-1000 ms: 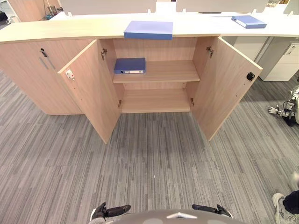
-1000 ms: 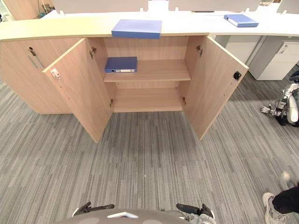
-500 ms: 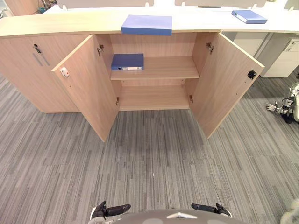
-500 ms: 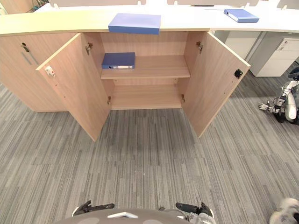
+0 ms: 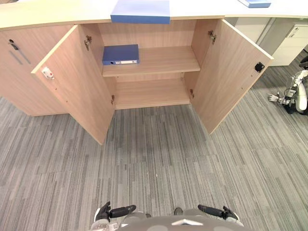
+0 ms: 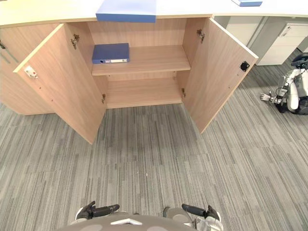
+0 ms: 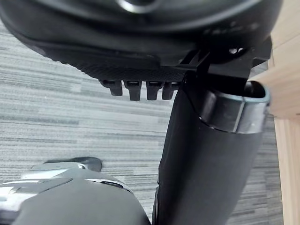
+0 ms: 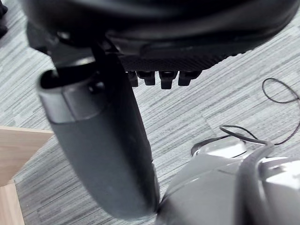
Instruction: Walk over to the cabinet, pick up the folder, carry it to the office cabinet, place the folder inside the office cabinet, then close the office cabinet door
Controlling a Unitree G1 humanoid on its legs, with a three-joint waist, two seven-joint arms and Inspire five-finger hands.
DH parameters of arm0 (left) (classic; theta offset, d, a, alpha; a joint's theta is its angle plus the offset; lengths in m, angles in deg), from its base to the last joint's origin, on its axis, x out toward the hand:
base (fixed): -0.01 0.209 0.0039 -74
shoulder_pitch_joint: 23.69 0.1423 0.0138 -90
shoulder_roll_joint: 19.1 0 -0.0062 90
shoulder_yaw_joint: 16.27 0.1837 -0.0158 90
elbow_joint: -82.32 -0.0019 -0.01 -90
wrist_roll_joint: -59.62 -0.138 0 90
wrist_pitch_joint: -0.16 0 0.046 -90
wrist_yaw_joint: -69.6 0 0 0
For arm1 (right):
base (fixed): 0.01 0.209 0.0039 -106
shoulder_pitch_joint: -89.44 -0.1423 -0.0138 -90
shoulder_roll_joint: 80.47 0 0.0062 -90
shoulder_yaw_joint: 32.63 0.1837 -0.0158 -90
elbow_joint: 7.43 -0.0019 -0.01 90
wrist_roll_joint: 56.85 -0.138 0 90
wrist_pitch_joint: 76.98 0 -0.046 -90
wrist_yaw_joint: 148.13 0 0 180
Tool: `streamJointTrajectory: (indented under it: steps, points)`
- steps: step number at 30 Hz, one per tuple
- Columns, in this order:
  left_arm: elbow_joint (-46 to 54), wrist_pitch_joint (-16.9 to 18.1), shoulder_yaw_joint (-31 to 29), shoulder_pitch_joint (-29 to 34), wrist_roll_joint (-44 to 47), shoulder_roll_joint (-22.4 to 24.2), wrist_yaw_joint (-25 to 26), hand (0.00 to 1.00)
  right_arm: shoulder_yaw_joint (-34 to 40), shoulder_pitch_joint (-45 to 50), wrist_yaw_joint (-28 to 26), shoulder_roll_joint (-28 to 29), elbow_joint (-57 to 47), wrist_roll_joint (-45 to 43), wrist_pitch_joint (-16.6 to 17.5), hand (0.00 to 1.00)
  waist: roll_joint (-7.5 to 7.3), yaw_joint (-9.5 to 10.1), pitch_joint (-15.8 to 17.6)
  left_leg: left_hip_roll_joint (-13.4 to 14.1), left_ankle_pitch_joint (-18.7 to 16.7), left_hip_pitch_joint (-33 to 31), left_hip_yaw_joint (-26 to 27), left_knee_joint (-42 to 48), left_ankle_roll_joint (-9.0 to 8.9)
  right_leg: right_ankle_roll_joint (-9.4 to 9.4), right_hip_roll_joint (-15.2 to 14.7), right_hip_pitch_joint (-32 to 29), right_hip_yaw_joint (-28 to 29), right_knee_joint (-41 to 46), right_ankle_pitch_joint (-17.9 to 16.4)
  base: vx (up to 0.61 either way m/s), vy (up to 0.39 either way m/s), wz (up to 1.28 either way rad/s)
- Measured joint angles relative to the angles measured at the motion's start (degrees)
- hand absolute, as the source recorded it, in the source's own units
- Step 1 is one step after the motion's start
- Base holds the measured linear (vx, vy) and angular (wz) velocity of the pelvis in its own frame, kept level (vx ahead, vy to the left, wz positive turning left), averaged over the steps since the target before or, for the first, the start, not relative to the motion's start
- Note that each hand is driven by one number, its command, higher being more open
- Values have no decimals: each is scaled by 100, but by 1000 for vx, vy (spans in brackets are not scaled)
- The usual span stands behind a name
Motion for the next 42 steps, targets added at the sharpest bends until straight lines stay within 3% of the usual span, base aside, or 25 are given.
streamJointTrajectory:
  steps: [1,2,3,5,7,8,9,11,12,13,14,15,16,17,19,21,24,26,29,31,34,35,36,38,42]
  points:
    - [4,0,1,-9,1,-8,2,100,-1,-1,-2,7,-21,-4,2,100,-15,-2,30,-8,-19,73,-7,-6,31,24,-38,-135,-44,362,23,169,117,13]
    - [0,-10,2,-47,4,-20,12,100,1,12,-2,5,-78,-23,25,100,19,-17,110,-21,-114,229,-50,-41,161,-73,-134,-447,-183,1039,-104,195,89,15]
    - [-1,-30,-28,-57,9,-26,27,100,4,27,11,10,-121,-81,76,100,-24,-11,125,-29,-179,391,-80,-88,169,-126,-196,-620,-276,1278,-338,246,77,16]
    - [-3,-41,-30,-80,6,-26,39,100,-20,27,15,22,-188,-93,148,100,-28,-25,123,-1,-197,592,-143,-291,154,-178,-213,-871,-445,1113,-443,236,6,18]
    - [-3,-42,-32,-167,8,3,46,100,-19,21,15,4,-216,-104,167,100,16,-55,139,120,-230,710,-290,-467,95,-228,-83,-1109,-584,336,-395,272,-76,35]
    - [-4,-42,-31,-189,8,9,46,100,-32,11,-17,-14,-220,-103,167,100,37,-80,151,191,-260,767,-366,-528,40,-313,12,-1148,-598,-169,-247,346,-144,44]
    - [-5,-42,-34,-184,7,-4,37,100,-80,21,-14,-7,-216,-98,162,100,12,-94,137,221,-300,860,-466,-616,-82,-402,108,-1104,-572,-805,144,368,-171,45]
    - [-53,-43,-92,-173,2,80,46,100,-117,48,-26,-36,-191,-108,164,100,69,-130,129,380,-397,1055,-607,-631,-282,-750,158,-1015,-662,-798,752,380,-195,45]
    - [-54,-39,-106,-172,-4,139,42,100,-122,36,-17,-64,-193,-96,164,100,149,-127,102,455,-362,1033,-620,-603,-347,-809,200,-992,-712,-790,710,466,-237,34]
    - [-54,-38,-172,-191,-17,178,15,100,-124,5,-14,-78,-220,-62,167,100,204,-121,95,518,-253,937,-626,-379,-536,-896,238,-912,-778,-834,586,472,-241,21]
    - [-21,-39,-337,-196,-47,245,4,100,-124,-4,-15,-92,-229,-64,165,100,253,-116,113,581,-173,726,-636,241,-672,-975,281,-699,-844,-984,533,463,-242,24]
    - [2,-39,-438,-196,-53,268,4,100,-129,7,-11,-96,-264,-64,156,100,261,-129,114,617,-141,525,-638,772,-681,-980,293,-536,-879,-1112,499,447,-226,29]
    - [87,-38,-660,-208,-51,344,8,100,-169,71,5,-95,-342,-79,123,100,274,-129,122,726,103,-47,-623,2222,-674,-1013,338,-155,-926,-1384,430,469,-247,22]
    - [221,-34,-784,-189,-46,415,18,100,-209,124,24,-106,-443,-103,120,100,282,-74,154,1040,147,-624,-462,3579,-663,-1080,445,194,-934,-1575,385,378,-204,10]
    - [401,-26,-767,-214,-46,433,3,100,-250,114,43,-83,-528,-119,120,100,295,22,163,1337,-60,-1233,-240,4493,-681,-1157,550,562,-865,-1747,290,282,-129,-20]
    - [585,9,-765,-223,-46,483,11,100,-252,36,78,43,-600,-126,122,100,253,50,176,1406,-185,-1648,-73,4286,-626,-1148,561,831,-767,-1928,250,275,-58,-25]
    - [691,86,-754,-375,-47,694,19,100,-245,-34,91,222,-622,-132,103,100,214,149,183,1189,-291,-1975,153,2715,-609,-1019,448,1199,-597,-2188,174,202,59,-24]
    - [719,113,-683,-395,-90,718,-16,100,-247,-42,102,264,-612,-126,98,100,169,171,175,951,-71,-1962,143,1612,-589,-891,323,1339,-504,-2258,90,310,190,-17]
    - [650,110,-723,-403,-102,659,8,100,-250,-15,112,351,-577,-126,95,100,17,221,96,617,835,-1715,251,833,-290,-582,32,1493,-214,-2304,-107,353,224,-35]
    - [641,106,-724,-395,-97,596,6,100,-242,41,98,410,-553,-121,90,100,-109,274,14,519,560,-1662,475,969,-149,-467,-158,1497,-80,-2264,-154,379,224,-42]
    - [483,83,-710,-410,-100,547,6,100,-247,55,66,440,-564,-111,85,100,-141,308,-5,425,330,-1052,817,864,-28,-303,-346,1124,147,-787,-236,322,236,-50]
    - [424,74,-632,-402,-103,516,4,100,-253,57,37,405,-594,-102,105,100,-140,270,-21,374,232,-768,844,685,36,-72,-445,657,121,349,-147,280,245,-28]
    - [375,72,-542,-405,-105,459,1,100,-249,57,10,412,-603,-102,111,100,-160,232,-28,305,149,-546,846,566,50,-14,-540,262,106,1252,-175,276,225,-15]
    - [315,65,-510,-400,-105,407,10,100,-250,77,6,443,-609,-99,106,100,-249,222,-71,218,133,-178,844,323,71,-113,-619,-119,16,1847,-332,281,100,10]
    - [308,62,-526,-364,-103,454,7,100,-249,24,-24,396,-617,-85,123,100,-176,139,-95,264,127,254,699,-114,17,-345,-465,-623,-344,1182,-526,321,-55,26]
